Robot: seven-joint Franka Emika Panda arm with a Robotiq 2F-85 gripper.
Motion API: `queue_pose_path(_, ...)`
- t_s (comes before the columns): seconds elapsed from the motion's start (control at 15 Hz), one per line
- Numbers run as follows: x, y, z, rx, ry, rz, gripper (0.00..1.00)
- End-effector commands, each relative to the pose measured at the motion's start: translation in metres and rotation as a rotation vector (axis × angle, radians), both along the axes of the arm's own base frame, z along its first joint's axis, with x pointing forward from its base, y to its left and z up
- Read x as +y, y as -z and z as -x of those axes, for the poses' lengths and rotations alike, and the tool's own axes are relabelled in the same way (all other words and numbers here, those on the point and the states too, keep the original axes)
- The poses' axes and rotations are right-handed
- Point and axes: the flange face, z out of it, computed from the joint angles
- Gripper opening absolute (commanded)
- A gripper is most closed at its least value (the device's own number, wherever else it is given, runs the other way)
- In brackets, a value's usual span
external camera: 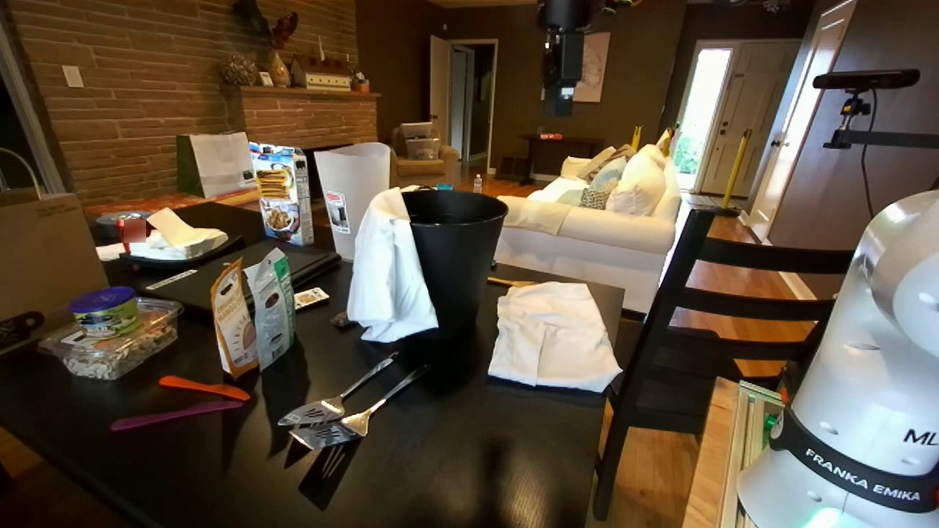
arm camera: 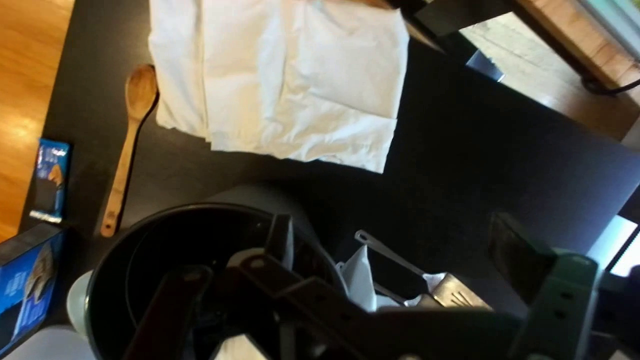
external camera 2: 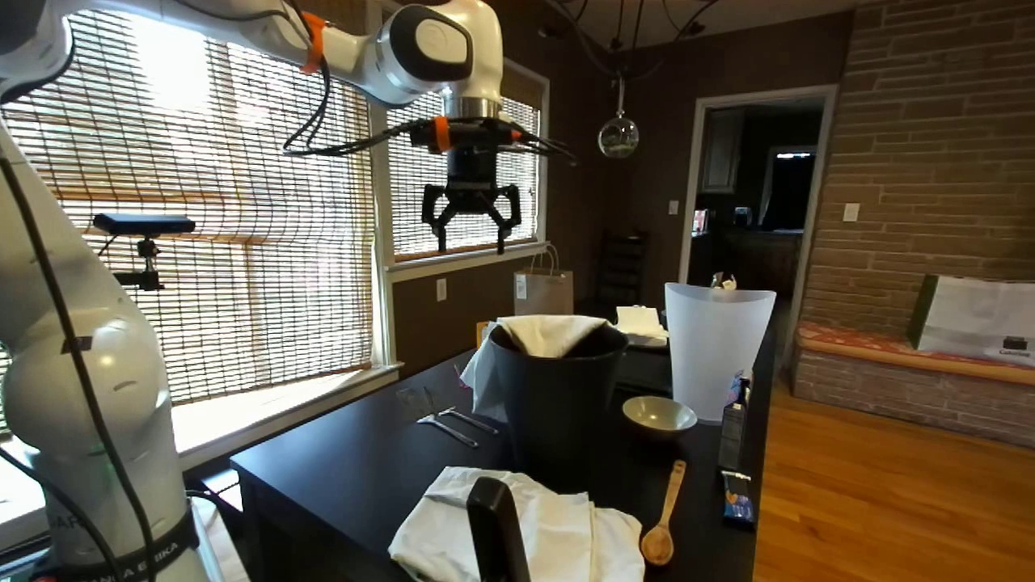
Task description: Lift the two towels and put them in the black basin
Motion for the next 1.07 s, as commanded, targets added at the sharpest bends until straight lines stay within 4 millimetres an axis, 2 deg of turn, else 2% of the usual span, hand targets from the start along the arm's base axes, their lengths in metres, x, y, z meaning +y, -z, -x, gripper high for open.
queue_pose_path(0.0,0.005,0.018,0.043,0.083,0.046,0.006,1.0)
queue_pose_path(0.27,0.001,0.057,0.07,0.147,0.074,-0.015,1.0)
queue_pose_path(0.33,0.002,0.041,0.05,0.134,0.053,-0.031,1.0)
queue_pose_path(0.4,0.002,0.047,0.054,0.144,0.055,-0.036,1.0)
queue_pose_path(0.73,0.003,0.044,0.052,0.138,0.05,-0.036,1.0)
queue_pose_path(0.8,-0.004,0.05,0.047,0.125,0.108,0.019,1.0)
queue_pose_path(1.0,-0.002,0.087,0.061,0.181,0.143,0.087,1.0)
